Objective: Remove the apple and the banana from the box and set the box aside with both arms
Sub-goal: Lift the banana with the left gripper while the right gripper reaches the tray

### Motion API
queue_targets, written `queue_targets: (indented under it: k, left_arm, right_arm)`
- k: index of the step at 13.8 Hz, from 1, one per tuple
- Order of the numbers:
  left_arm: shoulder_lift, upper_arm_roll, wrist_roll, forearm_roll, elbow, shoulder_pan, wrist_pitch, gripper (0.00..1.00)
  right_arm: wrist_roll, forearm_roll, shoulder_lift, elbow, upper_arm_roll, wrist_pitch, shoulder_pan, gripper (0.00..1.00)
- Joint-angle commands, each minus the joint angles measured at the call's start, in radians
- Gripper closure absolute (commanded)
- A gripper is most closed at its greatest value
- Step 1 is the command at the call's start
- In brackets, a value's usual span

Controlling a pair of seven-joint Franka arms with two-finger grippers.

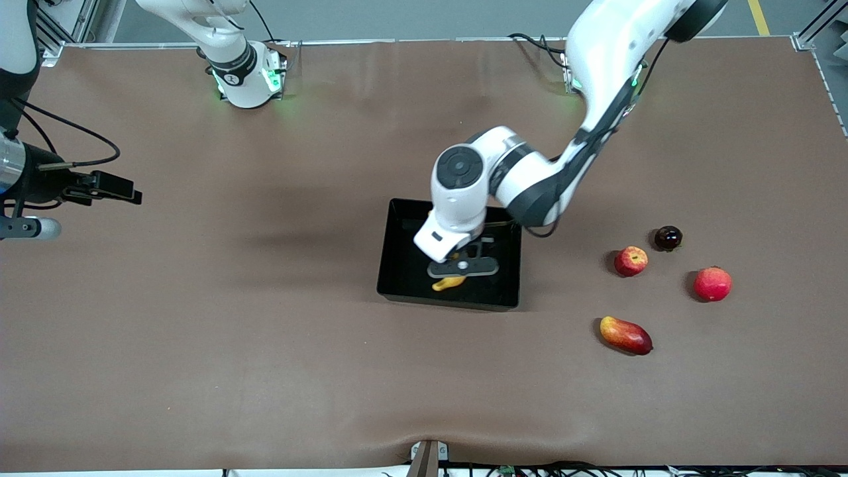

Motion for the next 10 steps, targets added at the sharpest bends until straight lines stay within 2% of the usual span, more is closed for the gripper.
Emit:
queue_targets:
  k: [1,4,7,10]
  left_arm:
    - [-0.073,-0.005,0.068,-0.022,-0.035,0.103,-0.091,1.00]
    - [-0.103,-0.005,0.151,-0.022,-0.056,0.239,-0.165,1.00]
    - [-0.108,-0.003,0.181,-0.019,-0.082,0.387,-0.165,1.00]
    - [-0.073,-0.003,0.324,-0.018,-0.081,0.554,-0.113,1.00]
  right_arm:
    - [0.061,0.061,0.039,-0.016,0.002,0.063,0.030,0.00]
    - [0.179,0.089,0.099,-0.024,0.002,0.164,0.118,0.00]
    - [0.292,0.095,0.163,-0.022,0.002,0.264,0.223,0.00]
    - [0.389,0.095,0.245,-0.024,0.002,0.385,0.323,0.00]
